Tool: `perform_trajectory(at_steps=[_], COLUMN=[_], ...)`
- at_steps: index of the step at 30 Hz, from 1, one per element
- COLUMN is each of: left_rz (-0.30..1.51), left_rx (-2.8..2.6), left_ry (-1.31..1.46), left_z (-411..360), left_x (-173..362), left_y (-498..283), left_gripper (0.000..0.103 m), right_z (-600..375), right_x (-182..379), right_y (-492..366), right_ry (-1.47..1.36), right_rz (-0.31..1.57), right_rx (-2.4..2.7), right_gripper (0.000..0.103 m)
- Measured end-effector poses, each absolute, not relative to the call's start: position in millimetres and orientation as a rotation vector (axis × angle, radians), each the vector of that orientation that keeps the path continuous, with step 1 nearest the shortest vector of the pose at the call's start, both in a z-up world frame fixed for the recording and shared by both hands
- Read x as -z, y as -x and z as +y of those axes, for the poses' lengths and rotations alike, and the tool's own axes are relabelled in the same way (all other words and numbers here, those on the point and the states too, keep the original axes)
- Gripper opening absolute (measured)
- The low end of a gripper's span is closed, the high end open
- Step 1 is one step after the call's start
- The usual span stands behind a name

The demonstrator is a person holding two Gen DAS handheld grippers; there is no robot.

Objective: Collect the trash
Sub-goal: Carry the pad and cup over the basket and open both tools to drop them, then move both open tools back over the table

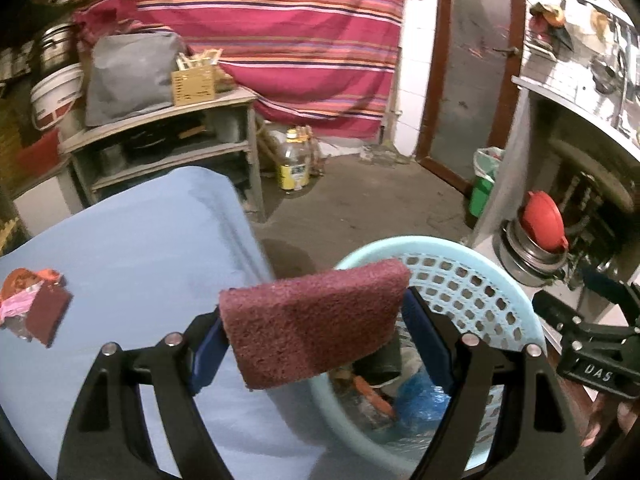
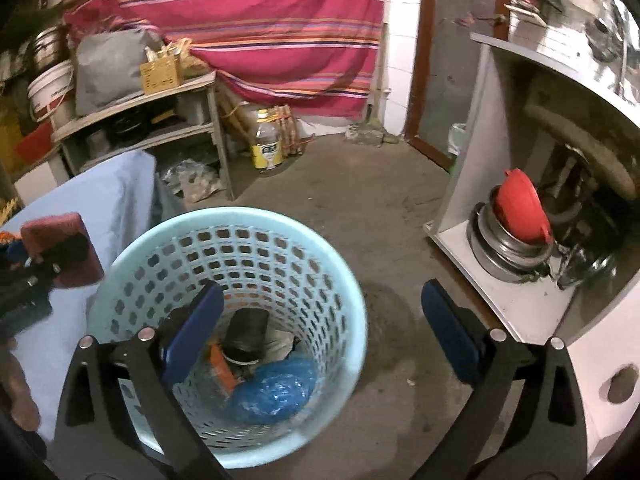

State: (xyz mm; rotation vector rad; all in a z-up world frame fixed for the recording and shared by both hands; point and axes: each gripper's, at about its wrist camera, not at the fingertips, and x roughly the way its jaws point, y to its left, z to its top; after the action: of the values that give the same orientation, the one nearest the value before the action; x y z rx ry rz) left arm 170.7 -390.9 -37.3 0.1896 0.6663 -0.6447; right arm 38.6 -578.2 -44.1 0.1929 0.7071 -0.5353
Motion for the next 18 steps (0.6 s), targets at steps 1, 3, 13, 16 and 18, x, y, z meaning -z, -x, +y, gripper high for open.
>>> perform_trajectory(at_steps=[1,3,13,16,18], left_rz=[0.67,0.685,0.769,0.773,0.771], left_rx=[0.652,0.678,0.744,0.745,0.742], left_ry=[-0.192,-0.197,-0.229,-0.23,-0.237], left_z=[-394.0,-403.0,-429.3,-425.5,-427.0], left_x=[38.6,43.5,62.4,63.0,63.6], left_y=[-170.8,-169.5,-174.2,-173.8,-174.7], left_gripper=[0.08,0.08,0.083,0.088,0.089], right_z=[-581.2,-586.6,-599.8,-600.8,-600.7], right_x=[44.4,44.2,44.4,44.2,44.1], right_y=[-36.5,-32.5,-21.7,-22.0,-23.3], right_ry=[-0.202,-0.212,-0.263,-0.27,-0.271], right_rz=[0.706,0.7,0.689,0.686,0.686], right_rx=[0.539,0.553,0.584,0.584,0.586], right_gripper=[0.097,0.097,0.097,0.097,0.097])
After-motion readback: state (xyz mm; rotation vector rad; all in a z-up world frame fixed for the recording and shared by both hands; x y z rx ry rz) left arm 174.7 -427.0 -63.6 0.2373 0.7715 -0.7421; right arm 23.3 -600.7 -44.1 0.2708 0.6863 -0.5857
